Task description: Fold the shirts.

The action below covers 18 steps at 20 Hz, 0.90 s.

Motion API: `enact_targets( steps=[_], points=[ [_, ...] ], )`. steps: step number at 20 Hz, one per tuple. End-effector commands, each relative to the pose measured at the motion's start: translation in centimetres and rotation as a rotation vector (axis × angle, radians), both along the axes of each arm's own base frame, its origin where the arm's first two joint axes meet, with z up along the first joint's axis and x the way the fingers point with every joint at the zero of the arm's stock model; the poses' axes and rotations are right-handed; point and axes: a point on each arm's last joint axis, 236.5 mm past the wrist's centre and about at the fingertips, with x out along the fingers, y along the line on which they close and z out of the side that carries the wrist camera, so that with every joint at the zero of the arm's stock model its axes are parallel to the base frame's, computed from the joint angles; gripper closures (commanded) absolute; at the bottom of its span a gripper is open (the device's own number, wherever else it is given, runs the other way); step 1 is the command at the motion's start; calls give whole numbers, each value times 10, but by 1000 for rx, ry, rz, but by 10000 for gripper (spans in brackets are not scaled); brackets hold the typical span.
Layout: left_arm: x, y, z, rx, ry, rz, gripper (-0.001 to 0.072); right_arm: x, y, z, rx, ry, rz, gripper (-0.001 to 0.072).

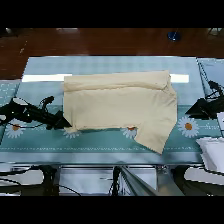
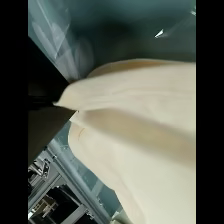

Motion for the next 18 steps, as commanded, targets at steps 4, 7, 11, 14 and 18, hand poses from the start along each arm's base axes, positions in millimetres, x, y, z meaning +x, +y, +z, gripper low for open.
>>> enact_targets(
  steps=[4,7,11,14,18],
  points=[
    [1,14,-5,11,-28,-4,681,-33,21,-15,16,39,-2,216],
    [2,18,-5,9,-31,12,681,-57,45,-45,77,79,-19,216],
    [1,18,-4,-1,-39,-5,681,-43,67,-64,142,-2,-121,220],
    [2,18,-4,0,-44,-7,681,-43,68,-78,123,-7,-178,224],
    [2,18,-4,-1,-49,-13,681,-43,68,-97,95,-7,-266,298]
  ],
)
